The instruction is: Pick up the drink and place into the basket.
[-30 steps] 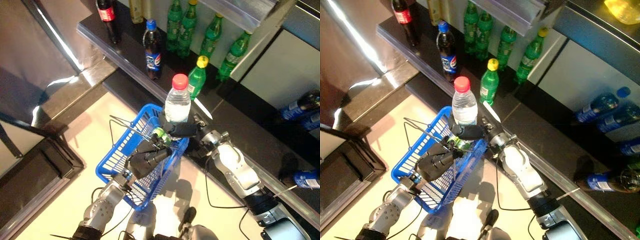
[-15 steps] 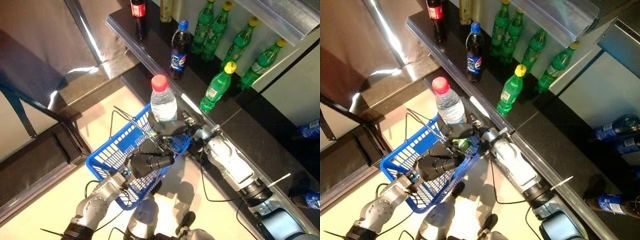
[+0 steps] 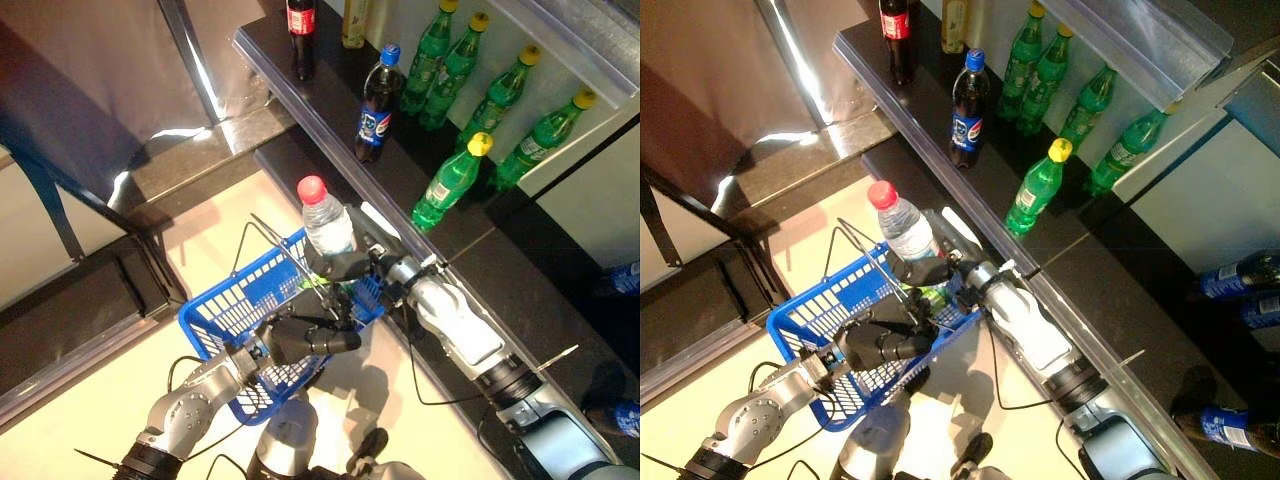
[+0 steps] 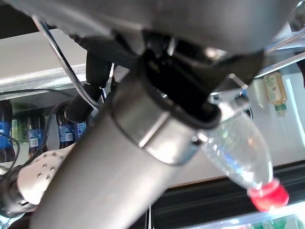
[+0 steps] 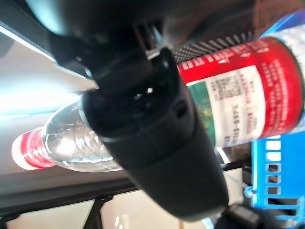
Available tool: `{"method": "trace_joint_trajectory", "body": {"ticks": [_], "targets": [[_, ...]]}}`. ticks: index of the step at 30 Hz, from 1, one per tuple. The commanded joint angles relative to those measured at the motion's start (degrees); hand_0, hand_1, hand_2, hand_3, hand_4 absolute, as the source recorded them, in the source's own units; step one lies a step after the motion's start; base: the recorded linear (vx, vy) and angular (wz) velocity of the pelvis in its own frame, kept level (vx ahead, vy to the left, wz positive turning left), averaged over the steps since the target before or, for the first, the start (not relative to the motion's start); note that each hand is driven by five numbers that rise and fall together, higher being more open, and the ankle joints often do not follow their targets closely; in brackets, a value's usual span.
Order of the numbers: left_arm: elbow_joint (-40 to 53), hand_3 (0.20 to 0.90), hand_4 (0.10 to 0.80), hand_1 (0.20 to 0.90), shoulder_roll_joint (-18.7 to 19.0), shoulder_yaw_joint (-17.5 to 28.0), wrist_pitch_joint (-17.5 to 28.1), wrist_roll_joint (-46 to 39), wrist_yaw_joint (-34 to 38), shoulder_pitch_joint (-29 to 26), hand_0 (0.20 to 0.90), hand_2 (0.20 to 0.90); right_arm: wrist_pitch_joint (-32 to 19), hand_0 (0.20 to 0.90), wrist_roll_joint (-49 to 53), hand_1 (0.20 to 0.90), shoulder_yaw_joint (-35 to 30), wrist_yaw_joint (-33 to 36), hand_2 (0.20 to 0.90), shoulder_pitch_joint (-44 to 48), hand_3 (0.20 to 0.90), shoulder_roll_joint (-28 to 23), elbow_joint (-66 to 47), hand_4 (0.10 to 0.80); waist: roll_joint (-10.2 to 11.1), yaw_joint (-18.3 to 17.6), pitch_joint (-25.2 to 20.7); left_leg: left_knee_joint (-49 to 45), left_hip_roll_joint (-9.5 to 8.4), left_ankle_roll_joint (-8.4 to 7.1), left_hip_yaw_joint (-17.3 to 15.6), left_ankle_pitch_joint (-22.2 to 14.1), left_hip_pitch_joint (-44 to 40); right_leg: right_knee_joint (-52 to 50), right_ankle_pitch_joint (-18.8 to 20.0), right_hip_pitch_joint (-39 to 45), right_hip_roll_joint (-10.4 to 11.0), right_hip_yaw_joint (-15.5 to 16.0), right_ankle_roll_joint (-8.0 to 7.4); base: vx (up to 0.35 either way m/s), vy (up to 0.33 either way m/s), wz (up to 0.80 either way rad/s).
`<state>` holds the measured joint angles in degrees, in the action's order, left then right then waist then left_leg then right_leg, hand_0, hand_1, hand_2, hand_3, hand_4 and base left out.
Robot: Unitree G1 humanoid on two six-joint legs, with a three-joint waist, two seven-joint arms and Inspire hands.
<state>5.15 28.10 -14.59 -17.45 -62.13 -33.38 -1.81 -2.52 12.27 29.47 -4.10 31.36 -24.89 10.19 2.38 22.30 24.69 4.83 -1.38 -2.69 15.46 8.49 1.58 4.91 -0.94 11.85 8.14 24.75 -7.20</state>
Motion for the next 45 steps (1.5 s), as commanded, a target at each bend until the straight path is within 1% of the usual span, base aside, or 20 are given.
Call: {"method": "trace_joint_trajectory", "body": {"ticks": [1, 6, 8, 11, 16, 25, 30, 32, 37, 39, 42, 43, 45], "targets": [[18.2, 0.200, 0.100, 0.300, -8.7, -3.5, 7.0, -8.1, -16.5, -6.3, 0.300, 0.300, -5.3, 0.300, -0.3, 0.300, 5.8, 1.4, 0.300, 2.1, 0.200, 4.1, 1.3, 0.100, 0.7, 0.2, -21.6, 0.2, 0.05, 0.33, -0.8, -2.0, -1.4, -0.6, 3.5, -1.7, -0.1, 1.5, 2.84, 0.015, -0.006, 0.10], [19.0, 0.200, 0.100, 0.300, -8.9, -3.6, 6.1, -8.6, -17.0, -6.3, 0.300, 0.300, -4.5, 0.300, -1.1, 0.300, 5.6, 1.5, 0.300, 1.7, 0.200, 4.4, 3.9, 0.100, 0.8, 0.8, -21.6, 0.2, 0.05, 0.25, -0.4, -2.3, -1.8, -0.8, 3.2, -1.3, -0.2, 1.6, 2.97, 0.011, -0.002, 0.10], [19.9, 0.200, 0.100, 0.300, -9.2, -3.1, 4.7, -11.1, -17.4, -6.3, 0.300, 0.300, -4.6, 0.300, -5.4, 0.300, 5.8, 1.3, 0.300, 1.3, 0.200, 4.1, 7.0, 0.100, 1.0, 1.0, -21.6, 0.2, -0.06, 0.22, -0.1, -2.2, -1.8, -0.9, 3.1, -1.3, -0.2, 1.8, 3.00, 0.005, -0.003, 0.11], [20.4, 0.200, 0.100, 0.300, -9.5, -3.2, 3.9, -12.1, -17.7, -6.3, 0.300, 0.300, -4.4, 0.300, -9.2, 0.300, 6.5, 1.5, 0.300, 1.3, 0.200, 3.4, 8.3, 0.100, 1.2, 1.2, -21.7, 0.2, -0.15, 0.16, 0.2, -2.3, -1.8, -0.8, 3.1, -1.1, -0.2, 2.0, 2.96, 0.001, -0.003, 0.04], [21.1, 0.200, 0.100, 0.300, -9.8, -3.8, 2.9, -13.3, -18.8, -6.3, 0.300, 0.300, -3.4, 0.300, -12.6, 0.300, 7.9, 2.2, 0.300, 2.0, 0.200, 2.4, 9.8, 0.100, 1.3, 1.5, -21.6, 0.2, -0.20, 0.13, 0.5, -2.2, -1.7, -0.9, 3.0, -1.1, -0.2, 2.2, 2.97, 0.000, 0.000, 0.00], [22.0, 0.200, 0.100, 0.300, -10.1, -4.4, 2.3, -13.1, -19.1, -6.7, 0.300, 0.300, -2.0, 0.300, -15.9, 0.300, 8.0, 2.3, 0.300, 1.7, 0.200, 2.2, 12.6, 0.100, 1.4, 1.6, -21.6, 0.2, -0.36, 0.09, 0.8, -2.2, -1.6, -0.9, 3.0, -1.1, -0.2, 2.3, 2.88, -0.005, -0.002, 0.03], [22.2, 0.200, 0.100, 0.300, -10.1, -4.7, 1.6, -12.5, -19.6, -7.0, 0.300, 0.300, -1.8, 0.300, -19.7, 0.300, 8.7, 1.4, 0.300, 2.4, 0.200, 1.5, 12.7, 0.100, 1.6, 1.5, -21.7, 0.2, -0.34, 0.08, 0.8, -2.3, -1.7, -0.8, 3.1, -1.0, -0.2, 2.3, 2.83, 0.000, 0.000, 0.00], [22.2, 0.200, 0.100, 0.300, -10.0, -5.0, 1.7, -12.3, -19.9, -7.1, 0.300, 0.300, -1.7, 0.300, -22.0, 0.300, 9.2, 0.5, 0.300, 3.1, 0.200, 0.7, 12.4, 0.100, 1.6, 1.4, -21.7, 0.2, -0.37, 0.05, 0.7, -2.2, -1.6, -0.8, 3.2, -1.0, -0.3, 2.2, 2.81, 0.000, 0.000, 0.00], [22.1, 0.200, 0.100, 0.300, -9.9, -5.1, 1.8, -12.1, -20.3, -7.3, 0.300, 0.300, -1.7, 0.300, -23.3, 0.300, 9.9, -0.2, 0.300, 3.8, 0.200, 0.0, 12.1, 0.100, 1.6, 1.3, -21.7, 0.2, -0.33, 0.02, 0.6, -2.2, -1.7, -0.8, 3.2, -1.1, -0.3, 2.2, 2.80, 0.000, 0.000, 0.00], [22.4, 0.200, 0.100, 0.300, -9.4, -6.3, 2.1, -10.5, -21.2, -8.0, 0.300, 0.300, -1.2, 0.300, -27.3, 0.300, 12.3, -3.2, 0.300, 6.3, 0.200, -1.6, 11.2, 0.100, 1.8, 1.3, -21.6, 0.2, -0.31, 0.00, 0.6, -2.2, -1.7, -0.8, 3.2, -1.1, -0.3, 2.0, 2.80, 0.000, 0.000, 0.00], [22.4, 0.200, 0.100, 0.300, -9.4, -6.3, 2.2, -10.5, -21.2, -8.0, 0.300, 0.300, -1.2, 0.300, -27.4, 0.300, 12.3, -3.2, 0.300, 6.3, 0.200, -1.6, 11.2, 0.100, 1.8, 1.3, -21.6, 0.2, -0.30, -0.01, 0.6, -2.2, -1.7, -0.8, 3.2, -1.1, -0.3, 2.0, 2.80, 0.000, 0.000, 0.00], [22.4, 0.200, 0.100, 0.300, -9.0, -6.8, 2.4, -10.2, -21.4, -8.4, 0.300, 0.300, -1.3, 0.300, -29.2, 0.300, 13.8, -5.0, 0.300, 7.7, 0.200, -2.6, 10.2, 0.100, 1.9, 1.3, -21.6, 0.2, -0.28, -0.08, 0.6, -2.2, -1.7, -0.8, 3.2, -1.0, -0.3, 2.0, 2.81, 0.000, 0.000, 0.00], [22.3, 0.200, 0.100, 0.300, -8.7, -7.2, 2.7, -10.0, -21.6, -8.6, 0.300, 0.300, -1.0, 0.300, -29.5, 0.300, 14.7, -6.2, 0.300, 9.1, 0.200, -3.3, 9.4, 0.100, 1.9, 1.4, -21.6, 0.2, -0.40, -0.05, 0.8, -2.1, -1.8, -0.8, 3.1, -1.0, -0.4, 2.0, 2.86, 0.000, 0.000, 0.00]]}}
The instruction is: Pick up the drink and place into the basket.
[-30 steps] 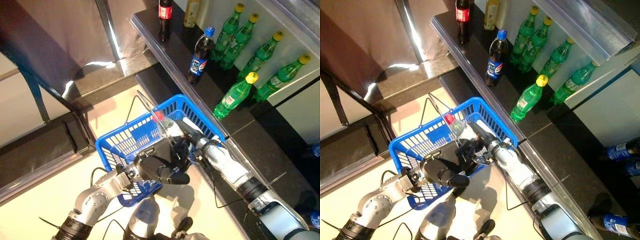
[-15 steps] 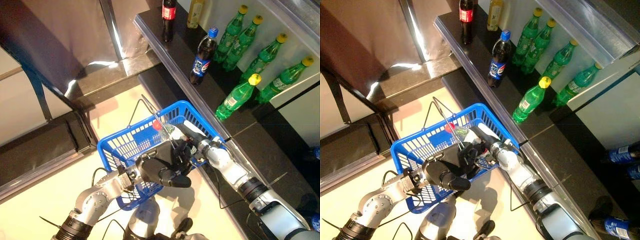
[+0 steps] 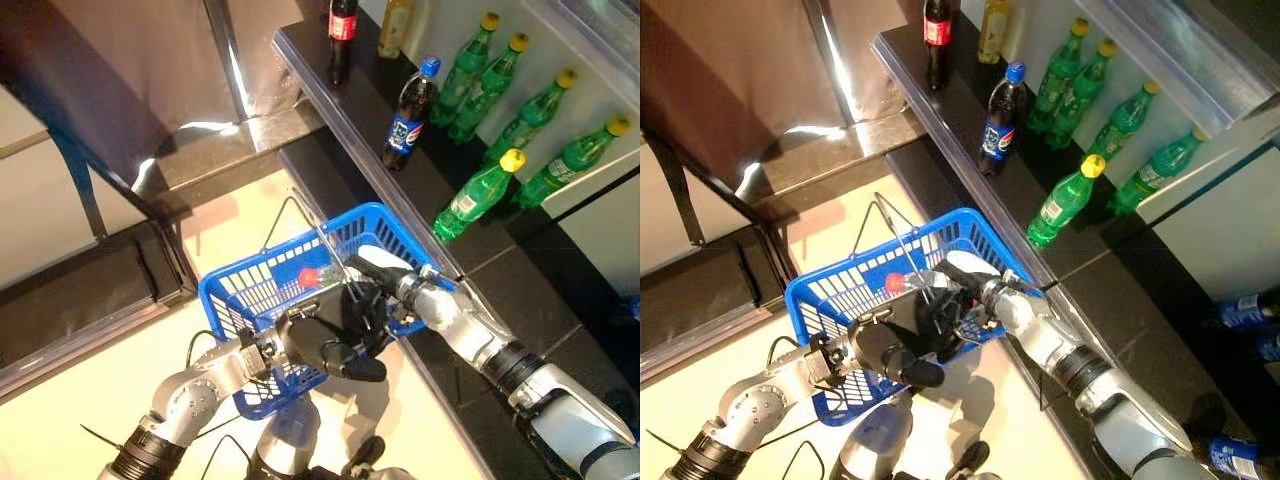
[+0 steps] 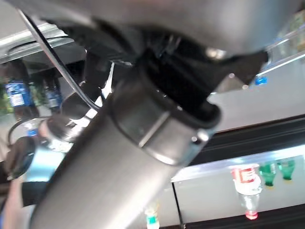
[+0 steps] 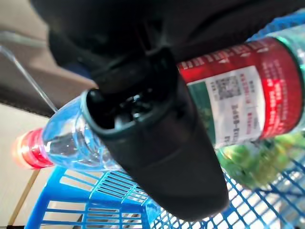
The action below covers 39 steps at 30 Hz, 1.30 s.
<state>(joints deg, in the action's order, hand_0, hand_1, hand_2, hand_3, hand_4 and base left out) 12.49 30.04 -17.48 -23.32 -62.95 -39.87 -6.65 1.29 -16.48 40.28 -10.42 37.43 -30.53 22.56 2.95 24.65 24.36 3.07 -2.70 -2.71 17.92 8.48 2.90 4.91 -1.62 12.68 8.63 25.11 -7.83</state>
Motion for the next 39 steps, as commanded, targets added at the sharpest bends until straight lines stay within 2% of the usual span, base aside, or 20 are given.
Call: {"method": "trace_joint_trajectory", "body": {"ticks": [1, 17, 39], "targets": [[14.8, 0.200, 0.100, 0.300, -10.4, -4.5, 8.6, -8.7, -15.6, -3.9, 0.300, 0.300, -4.6, 0.300, -0.9, 0.300, 4.5, -0.7, 0.300, 3.9, 0.200, 2.1, -3.3, 0.100, 1.4, -0.9, -21.3, 1.9, 0.92, -0.05, -1.6, -2.1, -3.1, -0.9, 3.8, -1.8, -0.9, 1.6, 3.53, 0.000, 0.000, 0.00], [15.5, 0.200, 0.100, 0.300, -9.2, -6.6, 9.1, -8.0, -17.6, -5.1, 0.300, 0.300, -4.3, 0.300, -0.4, 0.300, 7.9, -7.0, 0.300, 7.7, 0.200, 2.3, -4.9, 0.100, 1.4, -0.5, -21.4, 1.9, 0.60, 0.06, -1.0, -2.1, -3.6, -1.2, 3.4, -1.5, -1.1, 1.8, 3.77, 0.002, 0.001, 0.00], [17.2, 0.200, 0.100, 0.300, -10.3, -8.6, 7.8, -7.9, -18.1, -7.2, 0.300, 0.300, -1.4, 0.300, -0.4, 0.300, 10.6, -10.1, 0.300, 7.7, 0.200, 8.6, 0.0, 0.100, 1.4, 0.4, -21.9, 1.9, 0.25, 0.16, -0.1, -2.3, -4.0, -1.3, 3.2, -1.0, -1.1, 2.4, 3.97, 0.003, -0.001, 0.02]]}}
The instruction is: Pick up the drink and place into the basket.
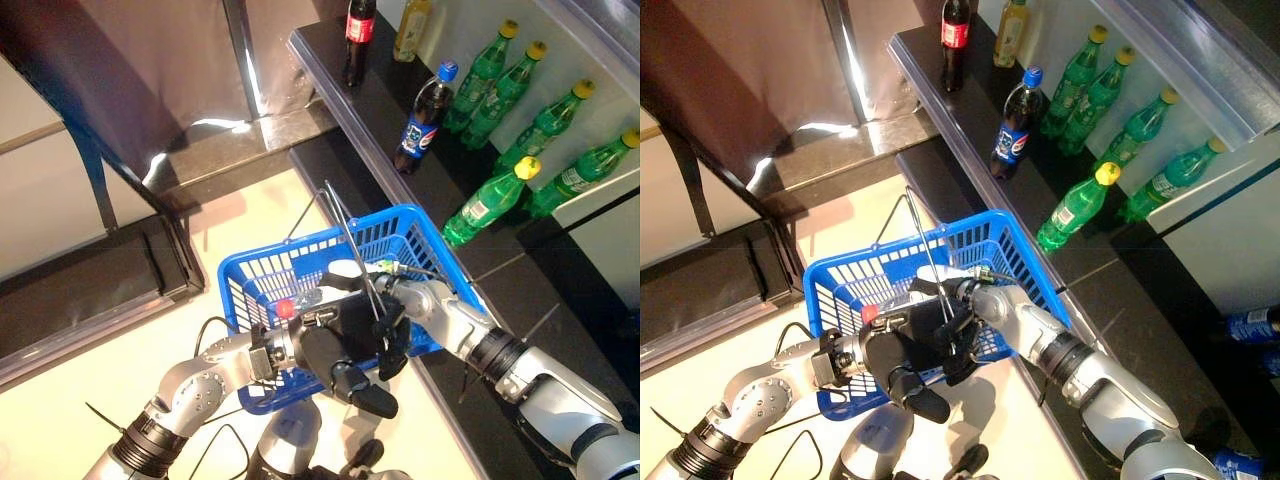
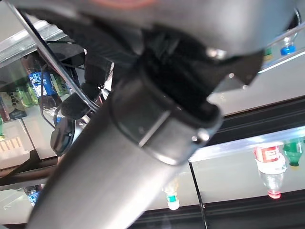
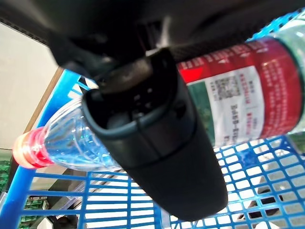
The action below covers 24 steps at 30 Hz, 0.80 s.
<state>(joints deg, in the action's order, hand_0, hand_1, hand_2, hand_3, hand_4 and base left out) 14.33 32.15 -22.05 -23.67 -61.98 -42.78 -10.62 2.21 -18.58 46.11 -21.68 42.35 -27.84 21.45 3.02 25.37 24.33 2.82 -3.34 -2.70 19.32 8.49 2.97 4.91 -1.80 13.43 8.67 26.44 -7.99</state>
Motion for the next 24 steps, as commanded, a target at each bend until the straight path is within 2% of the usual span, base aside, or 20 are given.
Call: {"method": "trace_joint_trajectory", "body": {"ticks": [1, 4, 5, 6, 24], "targets": [[15.4, 0.200, 0.100, 0.300, -12.6, -4.2, 8.0, -8.7, -15.1, -3.2, 0.300, 0.300, -2.3, 0.300, 1.3, 0.300, 4.7, 1.1, 0.300, 2.6, 0.200, 6.3, 1.8, 0.100, 1.4, -0.2, -21.9, 2.2, 0.87, 0.17, -1.4, -2.4, -4.0, -1.3, 3.4, -1.7, -1.2, 1.1, 4.13, 0.000, 0.000, 0.00], [15.5, 0.200, 0.100, 0.300, -12.9, -4.4, 7.9, -8.7, -15.0, -3.2, 0.300, 0.300, -1.8, 0.300, 0.6, 0.300, 4.8, 1.6, 0.300, 2.5, 0.200, 6.9, 2.5, 0.100, 1.3, -0.1, -21.9, 2.2, 0.85, 0.18, -1.5, -2.4, -4.0, -1.3, 3.3, -1.8, -1.2, 1.1, 4.13, 0.000, 0.000, 0.00], [15.6, 0.200, 0.100, 0.300, -13.0, -4.4, 7.9, -8.7, -14.9, -3.1, 0.300, 0.300, -1.6, 0.380, 0.5, 0.380, 4.7, 1.7, 0.380, 2.5, 0.293, 7.0, 2.6, 0.193, 1.3, -0.1, -21.9, 2.2, 0.84, 0.19, -1.5, -2.4, -4.0, -1.3, 3.3, -1.8, -1.2, 1.1, 4.14, 0.000, 0.000, 0.00], [15.6, 0.200, 0.100, 0.300, -13.0, -4.3, 7.9, -8.7, -14.8, -3.1, 0.300, 0.300, -1.3, 0.900, 0.2, 0.900, 4.6, 1.8, 0.900, 2.4, 0.900, 7.3, 2.9, 0.800, 1.2, -0.1, -22.0, 2.2, 0.81, 0.21, -1.5, -2.4, -4.0, -1.3, 3.3, -1.8, -1.2, 1.0, 4.15, 0.000, 0.000, 0.00], [15.1, 0.200, 0.100, 0.300, -13.6, -3.3, 8.1, -8.5, -13.5, -2.8, 0.300, 0.300, 0.5, 0.900, 0.4, 0.900, 2.8, 3.2, 0.900, 1.2, 0.900, 7.4, 2.5, 0.800, 1.2, -0.5, -22.0, 2.2, 0.82, 0.40, -2.0, -2.4, -4.0, -1.4, 3.5, -2.1, -1.2, 0.7, 4.12, 0.000, 0.000, 0.00]]}}
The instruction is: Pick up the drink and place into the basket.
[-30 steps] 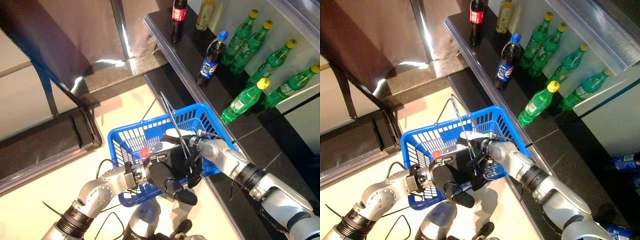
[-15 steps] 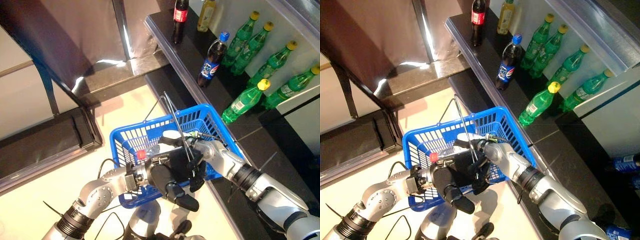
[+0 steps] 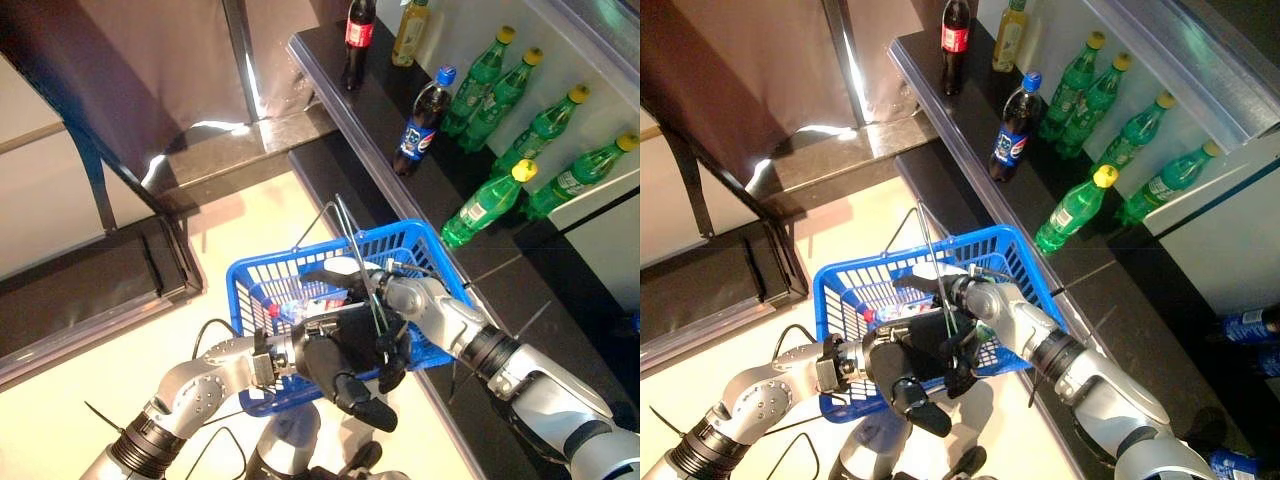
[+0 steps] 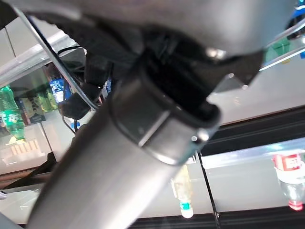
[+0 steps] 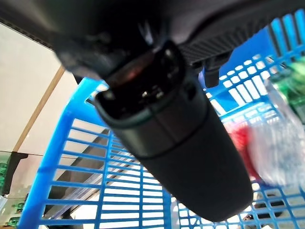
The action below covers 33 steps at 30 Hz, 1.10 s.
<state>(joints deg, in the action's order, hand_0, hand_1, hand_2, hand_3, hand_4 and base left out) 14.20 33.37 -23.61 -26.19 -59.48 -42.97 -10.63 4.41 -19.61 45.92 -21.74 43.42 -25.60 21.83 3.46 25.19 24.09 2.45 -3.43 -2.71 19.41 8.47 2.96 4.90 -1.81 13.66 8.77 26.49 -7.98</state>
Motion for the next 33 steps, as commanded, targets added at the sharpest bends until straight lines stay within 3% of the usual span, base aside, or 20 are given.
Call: {"method": "trace_joint_trajectory", "body": {"ticks": [1, 24, 33], "targets": [[15.2, 0.200, 0.100, 0.300, -14.9, -1.7, 10.7, -11.0, -13.1, -2.7, 0.300, 0.300, -1.8, 0.900, 1.4, 0.900, 2.8, 3.3, 0.900, 0.0, 0.900, 5.1, 2.1, 0.800, 0.8, -0.4, -21.8, 2.5, 0.91, 0.40, -2.2, -2.4, -4.0, -1.3, 3.5, -2.3, -1.3, 0.7, 4.10, 0.000, 0.000, 0.00], [13.8, 0.200, 0.100, 0.300, -15.8, 3.2, 12.2, -15.1, -7.0, 0.2, 0.300, 0.300, -0.8, 0.900, 3.6, 0.900, -3.7, 8.4, 0.900, -3.7, 0.900, 2.5, -3.7, 0.800, 0.7, -1.4, -21.6, 2.5, 1.03, 0.69, -3.3, -2.5, -4.0, -1.4, 3.8, -2.7, -1.2, -0.2, 3.94, 0.000, 0.000, 0.00], [11.4, 0.200, 0.100, 0.300, -16.3, 9.3, 17.4, -15.7, 0.2, 2.8, 0.300, 0.300, -1.1, 0.900, 6.8, 0.900, -11.9, 12.3, 0.900, -8.5, 0.900, 0.8, -11.5, 0.800, 0.4, -3.0, -21.7, 2.5, 1.29, 0.97, -4.5, -2.3, -3.6, -1.3, 4.3, -3.5, -1.0, -1.3, 3.62, -0.012, 0.003, -0.04]]}}
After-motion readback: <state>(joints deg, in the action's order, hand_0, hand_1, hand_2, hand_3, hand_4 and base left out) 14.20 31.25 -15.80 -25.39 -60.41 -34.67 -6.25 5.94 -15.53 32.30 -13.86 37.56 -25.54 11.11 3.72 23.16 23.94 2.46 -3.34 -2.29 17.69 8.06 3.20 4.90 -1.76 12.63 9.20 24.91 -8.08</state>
